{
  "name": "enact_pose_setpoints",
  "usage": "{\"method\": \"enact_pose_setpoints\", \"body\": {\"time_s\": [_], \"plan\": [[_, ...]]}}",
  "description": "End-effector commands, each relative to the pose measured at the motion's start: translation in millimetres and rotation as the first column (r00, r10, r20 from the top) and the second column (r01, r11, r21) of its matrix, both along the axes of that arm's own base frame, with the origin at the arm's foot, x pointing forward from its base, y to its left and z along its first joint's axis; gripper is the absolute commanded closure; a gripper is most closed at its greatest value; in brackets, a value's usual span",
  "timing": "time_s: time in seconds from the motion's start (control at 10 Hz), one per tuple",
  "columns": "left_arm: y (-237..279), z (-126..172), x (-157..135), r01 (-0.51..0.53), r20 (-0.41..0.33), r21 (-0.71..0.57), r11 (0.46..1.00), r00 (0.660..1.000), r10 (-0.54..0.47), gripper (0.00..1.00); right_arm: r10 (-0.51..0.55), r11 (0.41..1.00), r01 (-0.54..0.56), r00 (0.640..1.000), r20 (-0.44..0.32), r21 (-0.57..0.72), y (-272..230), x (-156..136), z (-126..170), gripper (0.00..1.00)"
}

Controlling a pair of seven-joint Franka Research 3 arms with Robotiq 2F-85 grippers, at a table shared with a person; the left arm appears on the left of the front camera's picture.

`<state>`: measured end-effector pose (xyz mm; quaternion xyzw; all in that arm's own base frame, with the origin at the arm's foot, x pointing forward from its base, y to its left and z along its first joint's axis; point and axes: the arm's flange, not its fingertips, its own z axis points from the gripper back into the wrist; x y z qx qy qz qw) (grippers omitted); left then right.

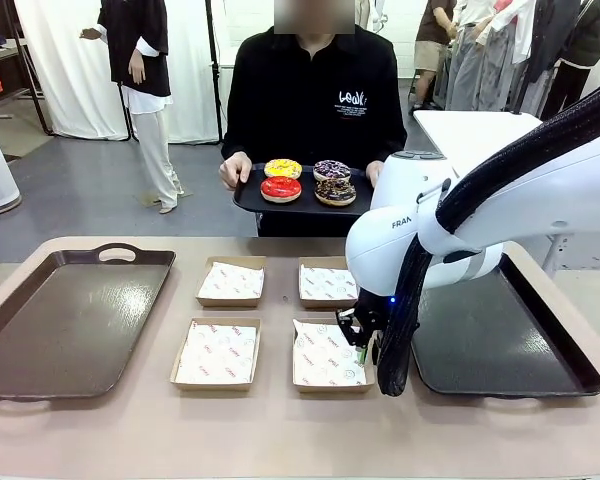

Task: Individually package the donuts and arrange them on the tray.
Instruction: Pick up one Paper togo box.

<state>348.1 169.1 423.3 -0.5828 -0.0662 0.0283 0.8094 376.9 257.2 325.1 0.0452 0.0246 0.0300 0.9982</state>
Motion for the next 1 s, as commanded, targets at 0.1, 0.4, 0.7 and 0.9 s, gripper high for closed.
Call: {"method": "enact_pose_setpoints", "body": {"time_s": [0.1,0.4,0.7,0.9], "plan": [[0.9,1.0,-0.9,-0.006,-0.001,-0.004,1.000,1.000,0.006,0.00,0.032,0.999,-0.031,0.999,-0.028,0.032,1.8,1.3,1.7,1.00],[0.9,1.0,-0.9,-0.006,-0.001,-0.004,1.000,1.000,0.006,0.00,0.003,0.997,-0.001,1.000,-0.025,0.074,4.2,-7.9,21.4,1.00],[0.9,1.0,-0.9,-0.006,-0.001,-0.004,1.000,1.000,0.006,0.00,-0.023,0.989,0.017,0.999,0.040,0.145,5.0,-15.0,98.3,1.00],[0.9,1.0,-0.9,-0.006,-0.001,-0.004,1.000,1.000,0.006,0.00,-0.082,0.987,0.068,0.993,0.088,0.146,-2.8,9.7,158.2,1.00]]}}
